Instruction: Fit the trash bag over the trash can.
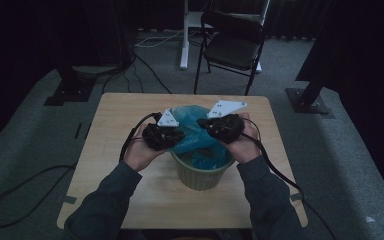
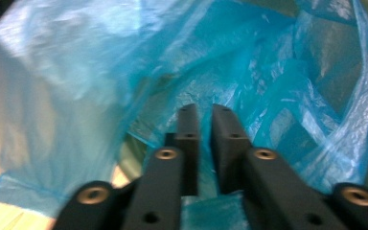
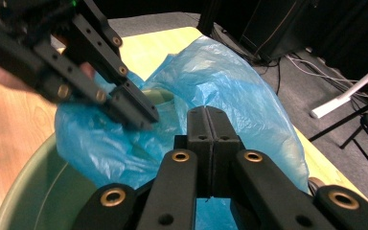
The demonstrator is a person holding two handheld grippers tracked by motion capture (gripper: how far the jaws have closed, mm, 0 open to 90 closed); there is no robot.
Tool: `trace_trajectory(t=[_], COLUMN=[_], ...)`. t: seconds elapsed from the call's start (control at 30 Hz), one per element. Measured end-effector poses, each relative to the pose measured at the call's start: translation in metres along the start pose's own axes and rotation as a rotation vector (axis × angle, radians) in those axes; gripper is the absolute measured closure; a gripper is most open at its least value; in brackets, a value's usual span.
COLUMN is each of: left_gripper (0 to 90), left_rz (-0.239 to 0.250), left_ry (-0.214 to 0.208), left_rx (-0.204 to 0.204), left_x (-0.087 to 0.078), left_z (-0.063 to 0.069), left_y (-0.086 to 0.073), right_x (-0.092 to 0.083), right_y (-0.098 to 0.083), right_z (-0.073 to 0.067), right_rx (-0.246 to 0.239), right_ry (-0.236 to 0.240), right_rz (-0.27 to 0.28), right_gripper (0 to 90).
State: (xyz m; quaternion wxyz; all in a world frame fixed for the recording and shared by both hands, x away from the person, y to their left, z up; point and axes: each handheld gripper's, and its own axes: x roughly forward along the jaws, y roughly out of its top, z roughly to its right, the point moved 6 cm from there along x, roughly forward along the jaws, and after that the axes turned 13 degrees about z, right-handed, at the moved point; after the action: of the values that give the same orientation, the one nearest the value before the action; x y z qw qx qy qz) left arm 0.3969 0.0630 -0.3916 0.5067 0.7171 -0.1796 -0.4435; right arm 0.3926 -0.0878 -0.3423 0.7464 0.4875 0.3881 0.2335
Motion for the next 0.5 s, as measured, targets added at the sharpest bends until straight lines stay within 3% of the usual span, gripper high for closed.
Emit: trace_trajectory(t=[0.2, 0.5], left_gripper=[89.9, 90.0], left_rz=[0.026, 0.044], left_ry=[0.04, 0.104], left_rx=[-0.023, -0.07], left_x=[-0.01, -0.019], left_z=[-0.012, -0.032], left_y=[0.001, -0.003], right_x=[-0.003, -0.008], right_y=[-0.002, -0.019], right_z=[0.0, 0.011], right_rx=[-0.014, 0.026], right_ry=[-0.008, -0.03], right_rz=[-0.011, -0.036], right_gripper=[89.9, 89.9])
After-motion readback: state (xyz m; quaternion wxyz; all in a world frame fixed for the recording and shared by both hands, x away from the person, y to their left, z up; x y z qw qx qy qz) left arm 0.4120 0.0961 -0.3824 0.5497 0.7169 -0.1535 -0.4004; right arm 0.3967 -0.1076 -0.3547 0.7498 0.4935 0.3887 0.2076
